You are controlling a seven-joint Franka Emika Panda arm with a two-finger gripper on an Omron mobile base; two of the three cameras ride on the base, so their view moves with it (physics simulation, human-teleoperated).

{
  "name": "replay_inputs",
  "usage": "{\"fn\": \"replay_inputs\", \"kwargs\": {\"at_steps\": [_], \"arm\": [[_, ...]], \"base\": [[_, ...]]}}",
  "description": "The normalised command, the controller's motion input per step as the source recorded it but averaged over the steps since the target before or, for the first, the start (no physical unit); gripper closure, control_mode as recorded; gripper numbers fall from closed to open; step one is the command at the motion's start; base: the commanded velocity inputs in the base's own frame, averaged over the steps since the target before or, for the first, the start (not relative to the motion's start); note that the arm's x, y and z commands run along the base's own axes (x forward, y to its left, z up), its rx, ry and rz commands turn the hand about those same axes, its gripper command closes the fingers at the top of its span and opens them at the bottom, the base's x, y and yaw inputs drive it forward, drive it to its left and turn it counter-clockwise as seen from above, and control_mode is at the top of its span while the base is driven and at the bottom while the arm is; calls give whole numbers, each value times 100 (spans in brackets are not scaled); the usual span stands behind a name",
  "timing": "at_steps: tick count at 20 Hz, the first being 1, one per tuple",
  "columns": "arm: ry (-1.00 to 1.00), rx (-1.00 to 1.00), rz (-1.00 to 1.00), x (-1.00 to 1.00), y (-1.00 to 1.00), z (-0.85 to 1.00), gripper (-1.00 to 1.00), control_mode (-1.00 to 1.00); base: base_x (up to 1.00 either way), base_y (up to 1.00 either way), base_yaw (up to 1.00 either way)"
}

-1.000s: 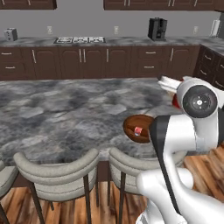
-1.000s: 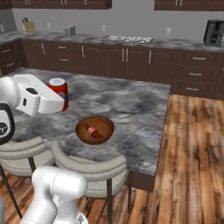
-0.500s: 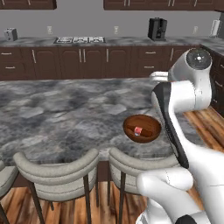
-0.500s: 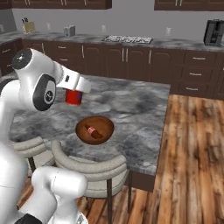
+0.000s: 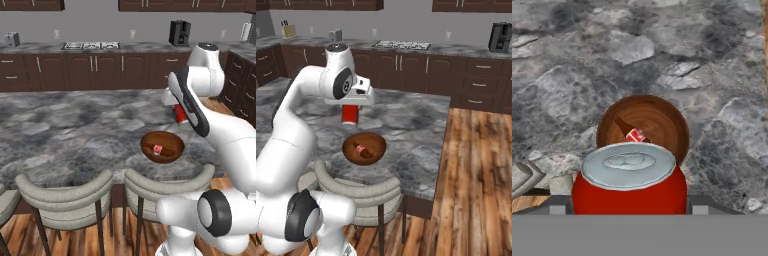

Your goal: Open the fridge, grab two sodas, and place both sodas inside the bowl with ice on the dining counter.

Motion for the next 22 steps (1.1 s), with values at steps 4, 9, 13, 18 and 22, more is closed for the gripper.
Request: {"fn": "replay_inputs", "kwargs": {"at_steps": [4, 9, 13, 18, 22], "arm": [[53, -1, 32, 61, 0, -66, 100, -100], [22, -8, 17, 21, 0, -69, 100, -100], [27, -7, 20, 50, -3, -51, 100, -100], [12, -3, 24, 45, -1, -58, 100, -100], [-1, -1, 22, 32, -1, -58, 100, -100]], "base": [[0, 0, 0], [0, 0, 0], [0, 0, 0], [0, 0, 0], [0, 0, 0]]}}
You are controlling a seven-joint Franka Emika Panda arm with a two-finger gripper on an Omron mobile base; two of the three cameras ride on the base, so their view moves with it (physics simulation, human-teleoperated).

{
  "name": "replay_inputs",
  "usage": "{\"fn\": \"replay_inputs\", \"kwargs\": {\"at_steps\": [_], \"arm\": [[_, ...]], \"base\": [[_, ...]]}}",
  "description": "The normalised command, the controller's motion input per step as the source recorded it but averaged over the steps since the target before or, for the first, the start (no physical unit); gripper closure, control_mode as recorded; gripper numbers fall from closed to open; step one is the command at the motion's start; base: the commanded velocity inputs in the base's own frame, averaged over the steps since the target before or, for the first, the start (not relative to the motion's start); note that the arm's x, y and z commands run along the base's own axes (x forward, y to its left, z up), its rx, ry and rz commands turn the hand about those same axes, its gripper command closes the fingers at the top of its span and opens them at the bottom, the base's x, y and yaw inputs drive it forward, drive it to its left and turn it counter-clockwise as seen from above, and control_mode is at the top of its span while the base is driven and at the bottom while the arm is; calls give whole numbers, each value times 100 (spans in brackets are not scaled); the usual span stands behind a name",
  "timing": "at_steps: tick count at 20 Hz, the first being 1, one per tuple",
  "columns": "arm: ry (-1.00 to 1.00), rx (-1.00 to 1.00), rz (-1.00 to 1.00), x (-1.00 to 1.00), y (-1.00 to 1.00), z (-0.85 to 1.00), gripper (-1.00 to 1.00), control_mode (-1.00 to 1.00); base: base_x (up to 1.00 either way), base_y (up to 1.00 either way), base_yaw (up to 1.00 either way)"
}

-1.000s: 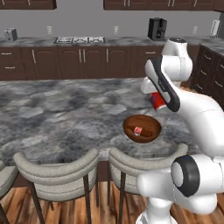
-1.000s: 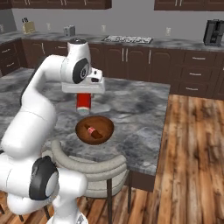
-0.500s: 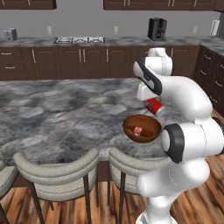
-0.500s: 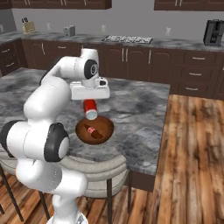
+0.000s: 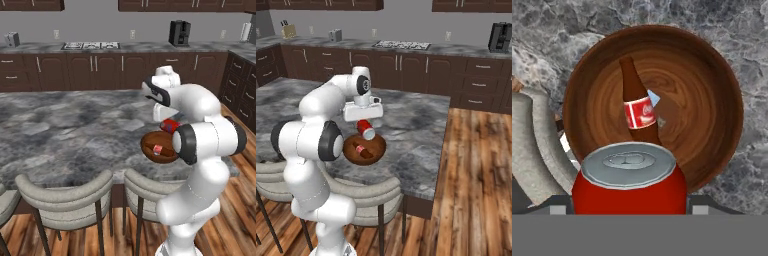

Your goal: Open the fridge, grab two sodas, and place both sodas inside the bowl with ice on the dining counter.

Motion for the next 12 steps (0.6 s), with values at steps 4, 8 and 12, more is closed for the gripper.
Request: {"fn": "replay_inputs", "kwargs": {"at_steps": [4, 8, 12], "arm": [[-6, 0, 21, 37, 0, -51, 100, -100], [-8, 0, 18, 32, 0, -44, 100, -100], [-11, 0, 7, -2, 14, -35, 100, -100]], "base": [[0, 0, 0], [0, 0, 0], [0, 0, 0]]}}
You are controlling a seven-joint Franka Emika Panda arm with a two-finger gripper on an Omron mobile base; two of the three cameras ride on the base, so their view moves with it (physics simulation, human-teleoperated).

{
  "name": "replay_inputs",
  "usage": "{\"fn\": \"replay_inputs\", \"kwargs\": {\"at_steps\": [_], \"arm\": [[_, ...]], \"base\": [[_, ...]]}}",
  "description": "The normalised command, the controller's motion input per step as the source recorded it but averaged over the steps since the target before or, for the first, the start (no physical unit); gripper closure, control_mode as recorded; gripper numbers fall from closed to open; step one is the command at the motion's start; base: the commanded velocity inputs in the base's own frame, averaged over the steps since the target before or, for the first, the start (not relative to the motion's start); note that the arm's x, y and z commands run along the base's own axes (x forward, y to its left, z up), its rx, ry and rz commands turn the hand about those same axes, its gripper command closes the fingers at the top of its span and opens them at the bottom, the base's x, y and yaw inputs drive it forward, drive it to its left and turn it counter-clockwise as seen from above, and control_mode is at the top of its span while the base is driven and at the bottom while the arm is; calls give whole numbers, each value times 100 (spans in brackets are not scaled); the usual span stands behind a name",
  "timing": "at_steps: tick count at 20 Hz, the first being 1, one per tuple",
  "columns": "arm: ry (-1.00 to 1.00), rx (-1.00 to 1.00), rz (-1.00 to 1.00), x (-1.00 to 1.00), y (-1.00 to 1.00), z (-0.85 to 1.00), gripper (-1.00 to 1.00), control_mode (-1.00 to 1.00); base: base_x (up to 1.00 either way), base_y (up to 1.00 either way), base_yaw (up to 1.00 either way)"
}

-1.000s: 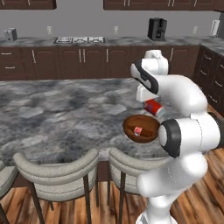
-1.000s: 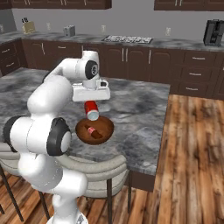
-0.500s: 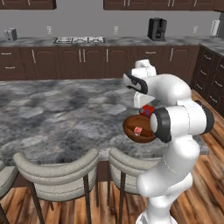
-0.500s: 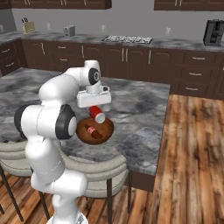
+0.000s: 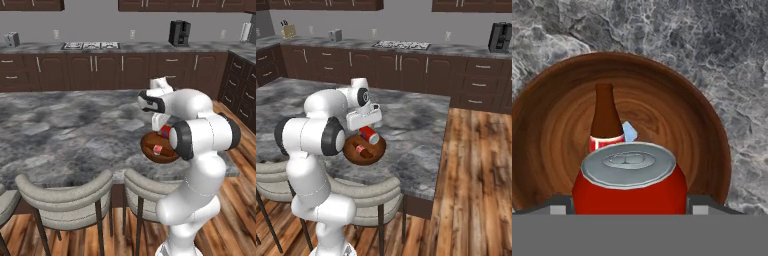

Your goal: Open the fridge, grab two sodas, and place both sodas inside the bowl with ice on the dining counter.

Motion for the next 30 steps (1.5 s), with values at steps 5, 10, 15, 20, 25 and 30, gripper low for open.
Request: {"fn": "replay_inputs", "kwargs": {"at_steps": [5, 10, 15, 20, 25, 30], "arm": [[-7, 0, 5, 4, 15, -31, 100, -100], [-7, 0, 7, 2, 1, -26, 100, -100], [-8, 0, 9, 1, 0, -21, 100, -100], [-8, 0, 9, 1, 0, -15, 100, -100], [-11, 0, 8, 1, 3, -8, -100, -100], [-15, 0, 6, -7, 7, 0, -100, -100]], "base": [[0, 0, 0], [0, 0, 0], [0, 0, 0], [0, 0, 0], [0, 0, 0], [0, 0, 0]]}}
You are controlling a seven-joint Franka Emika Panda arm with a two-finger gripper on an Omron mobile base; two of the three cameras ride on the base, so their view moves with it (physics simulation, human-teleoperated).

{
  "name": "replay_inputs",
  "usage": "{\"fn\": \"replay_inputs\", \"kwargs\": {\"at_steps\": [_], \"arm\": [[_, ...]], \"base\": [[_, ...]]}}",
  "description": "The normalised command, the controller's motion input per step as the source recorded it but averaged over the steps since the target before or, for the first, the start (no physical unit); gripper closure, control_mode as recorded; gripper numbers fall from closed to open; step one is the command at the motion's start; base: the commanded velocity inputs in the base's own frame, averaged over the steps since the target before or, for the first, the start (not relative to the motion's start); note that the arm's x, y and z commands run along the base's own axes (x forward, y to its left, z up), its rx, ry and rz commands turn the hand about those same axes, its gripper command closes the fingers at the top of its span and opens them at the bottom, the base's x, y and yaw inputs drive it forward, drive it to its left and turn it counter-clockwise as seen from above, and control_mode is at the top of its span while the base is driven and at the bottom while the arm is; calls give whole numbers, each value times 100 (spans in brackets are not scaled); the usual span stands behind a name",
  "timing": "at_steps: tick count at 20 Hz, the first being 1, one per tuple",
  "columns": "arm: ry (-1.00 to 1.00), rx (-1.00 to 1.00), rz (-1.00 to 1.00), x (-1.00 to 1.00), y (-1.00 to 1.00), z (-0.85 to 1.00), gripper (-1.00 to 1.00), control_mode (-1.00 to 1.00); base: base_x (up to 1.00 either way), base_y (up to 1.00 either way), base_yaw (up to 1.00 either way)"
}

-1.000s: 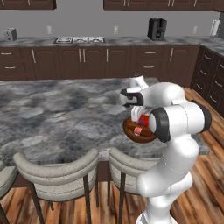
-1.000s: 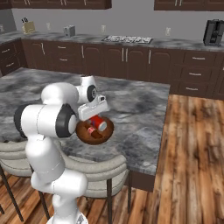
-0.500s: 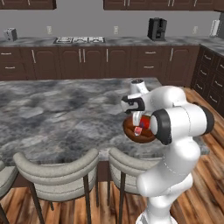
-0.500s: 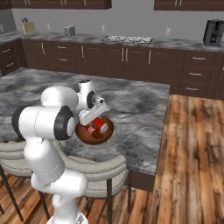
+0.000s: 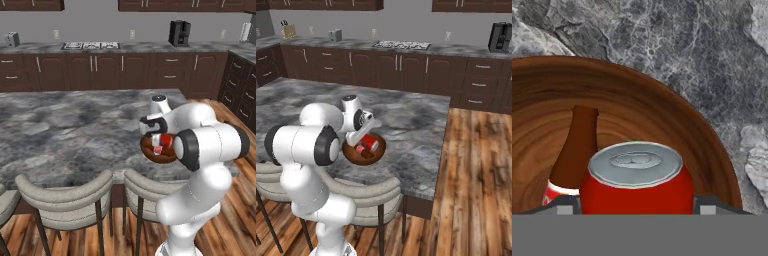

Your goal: Open the fridge, grab two sodas, and place both sodas inside the bowl with ice on the dining counter.

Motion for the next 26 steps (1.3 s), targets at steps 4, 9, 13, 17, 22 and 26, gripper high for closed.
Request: {"fn": "replay_inputs", "kwargs": {"at_steps": [4, 9, 13, 17, 22, 26], "arm": [[-9, 0, 4, -10, 0, 1, -100, -100], [-4, -1, 1, -13, 0, 36, -100, -100], [-3, -4, 0, -10, 0, 58, -100, -100], [-5, -7, 1, -23, 7, 57, -100, -100], [-6, -5, 0, -68, 36, 43, -100, -100], [-6, 0, 0, -82, 33, 53, -100, -100]], "base": [[0, 0, 0], [0, 0, 0], [0, 0, 0], [0, 0, 0], [0, 0, 0], [0, 0, 0]]}}
